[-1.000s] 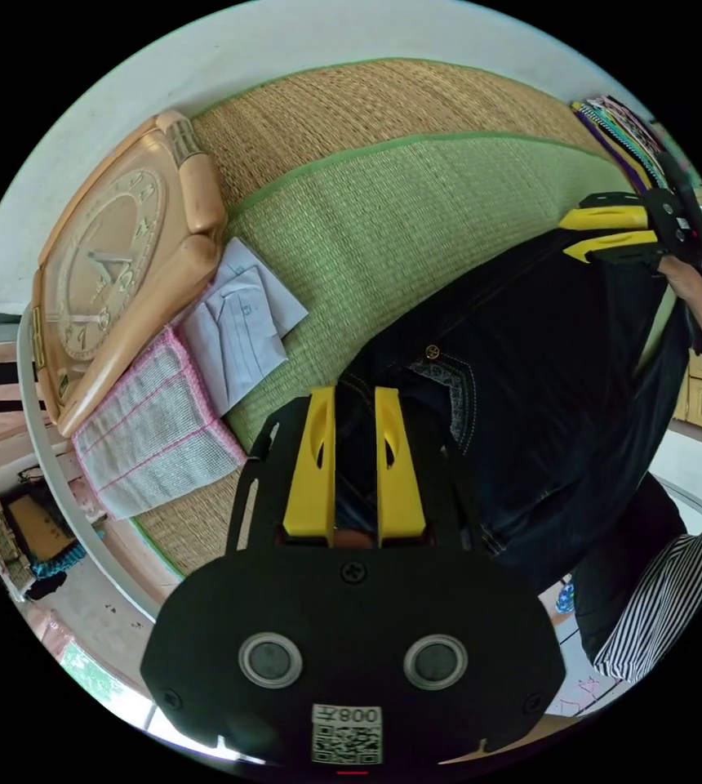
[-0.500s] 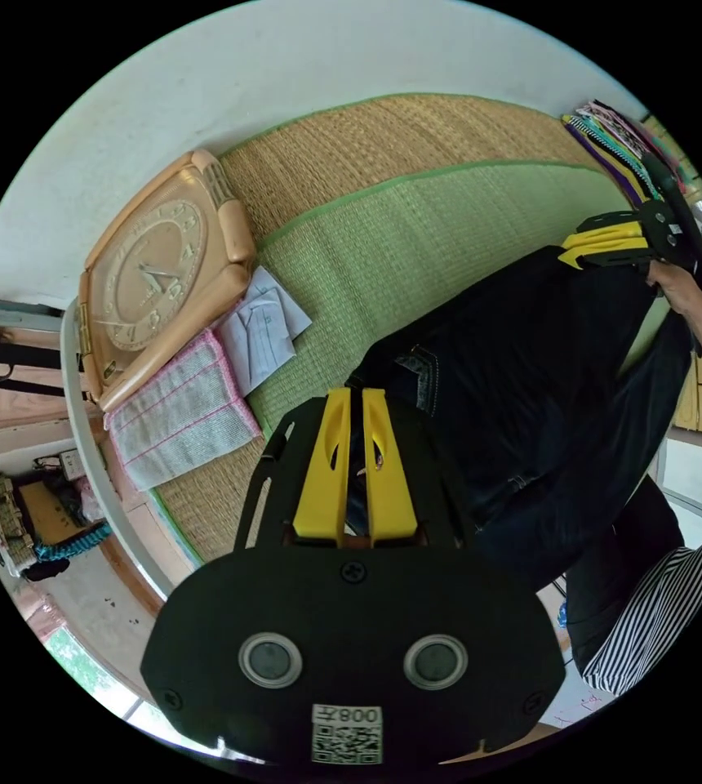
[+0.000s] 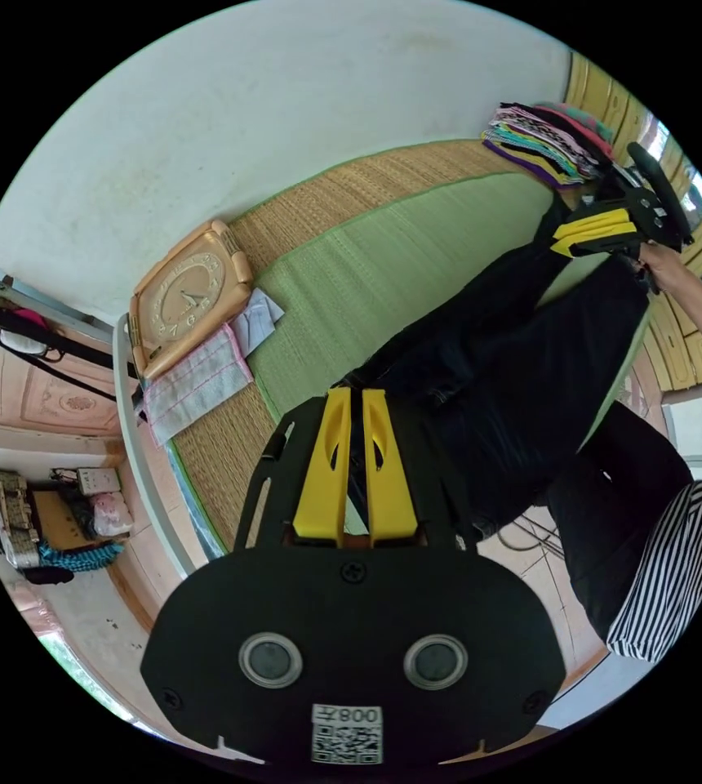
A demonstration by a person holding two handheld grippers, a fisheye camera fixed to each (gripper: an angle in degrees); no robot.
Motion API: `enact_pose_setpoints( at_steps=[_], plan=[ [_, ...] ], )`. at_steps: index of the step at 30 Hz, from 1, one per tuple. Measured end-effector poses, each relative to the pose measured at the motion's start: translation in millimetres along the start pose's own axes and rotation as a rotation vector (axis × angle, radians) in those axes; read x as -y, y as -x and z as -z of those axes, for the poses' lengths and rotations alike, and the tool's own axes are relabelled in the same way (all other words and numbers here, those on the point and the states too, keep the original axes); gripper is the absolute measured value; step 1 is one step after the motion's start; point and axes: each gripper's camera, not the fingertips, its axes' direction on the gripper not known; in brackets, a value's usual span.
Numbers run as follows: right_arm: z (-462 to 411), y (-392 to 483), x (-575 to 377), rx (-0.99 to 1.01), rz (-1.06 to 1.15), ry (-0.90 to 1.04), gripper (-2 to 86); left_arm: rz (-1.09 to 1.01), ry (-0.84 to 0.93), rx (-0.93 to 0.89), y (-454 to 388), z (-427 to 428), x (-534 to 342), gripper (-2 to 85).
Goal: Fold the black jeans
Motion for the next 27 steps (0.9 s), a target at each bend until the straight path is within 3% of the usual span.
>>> enact_pose_setpoints(
  at_steps=[11, 27],
  plan=[
    [-6, 119, -74, 0.030, 0.044, 0.044, 1.8, 0.012, 0.092, -0.092, -52, -34, -134, 1.8],
    [-70, 237, -104, 0.078, 0.089, 0.148, 1.9, 0.041, 0.186, -0.118, -60, -97, -226, 0.9]
  ],
)
